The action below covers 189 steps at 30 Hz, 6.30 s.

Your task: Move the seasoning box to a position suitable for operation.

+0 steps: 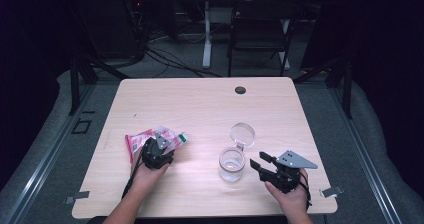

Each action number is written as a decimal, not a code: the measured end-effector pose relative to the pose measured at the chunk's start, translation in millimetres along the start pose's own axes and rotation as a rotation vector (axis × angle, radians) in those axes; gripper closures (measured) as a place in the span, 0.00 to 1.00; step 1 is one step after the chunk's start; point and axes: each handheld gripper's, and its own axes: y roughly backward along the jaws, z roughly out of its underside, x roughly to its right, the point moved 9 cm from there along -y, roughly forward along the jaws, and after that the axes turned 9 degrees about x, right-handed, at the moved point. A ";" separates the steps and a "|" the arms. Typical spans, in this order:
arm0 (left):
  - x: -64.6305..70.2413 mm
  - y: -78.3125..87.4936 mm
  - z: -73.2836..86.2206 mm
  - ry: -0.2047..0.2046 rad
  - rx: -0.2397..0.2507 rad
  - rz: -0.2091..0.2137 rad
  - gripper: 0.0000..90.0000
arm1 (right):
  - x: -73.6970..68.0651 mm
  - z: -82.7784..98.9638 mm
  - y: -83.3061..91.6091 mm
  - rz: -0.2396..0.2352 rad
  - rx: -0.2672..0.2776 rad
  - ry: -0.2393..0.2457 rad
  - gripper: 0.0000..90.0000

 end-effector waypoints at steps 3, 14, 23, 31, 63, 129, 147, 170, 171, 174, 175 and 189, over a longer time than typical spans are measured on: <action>-1.3 -0.3 0.5 0.010 -0.001 0.001 0.59 | 0.1 0.1 -0.1 0.000 0.001 0.000 0.57; -9.6 -1.4 4.9 0.058 -0.030 -0.008 0.80 | -0.1 0.2 0.0 -0.001 -0.001 0.001 0.57; -14.6 1.3 3.9 0.123 -0.021 0.032 0.90 | 0.8 0.1 0.2 0.001 0.001 0.003 0.57; -18.5 2.7 3.4 0.182 -0.006 0.060 0.97 | 0.1 0.4 -0.1 0.000 0.000 0.004 0.57; -34.6 34.0 -6.1 0.297 0.084 0.096 0.99 | 0.5 -0.1 -1.7 -0.002 0.002 0.000 0.56; -108.0 120.4 -47.8 0.393 0.379 -0.002 1.00 | 6.2 0.5 -1.4 0.015 0.012 -0.037 0.56; -14.4 113.6 -84.6 0.230 0.369 0.234 1.00 | 8.1 0.0 -0.3 0.015 0.014 -0.041 0.56; 74.7 105.5 -99.4 0.092 0.375 0.443 1.00 | 6.9 -1.0 0.0 0.018 0.014 -0.013 0.55; 75.1 106.0 -99.1 0.095 0.374 0.444 1.00 | 6.6 -1.7 0.1 0.017 0.020 -0.011 0.55; 74.5 107.3 -97.0 0.107 0.374 0.456 1.00 | 4.9 -5.5 1.0 0.010 0.039 -0.014 0.54; 74.6 107.5 -96.4 0.113 0.375 0.462 1.00 | 3.1 -7.2 1.7 0.001 0.045 -0.021 0.54; 78.7 107.9 -76.3 0.140 0.332 0.503 1.00 | -33.1 -32.5 7.2 -0.100 0.098 0.060 0.59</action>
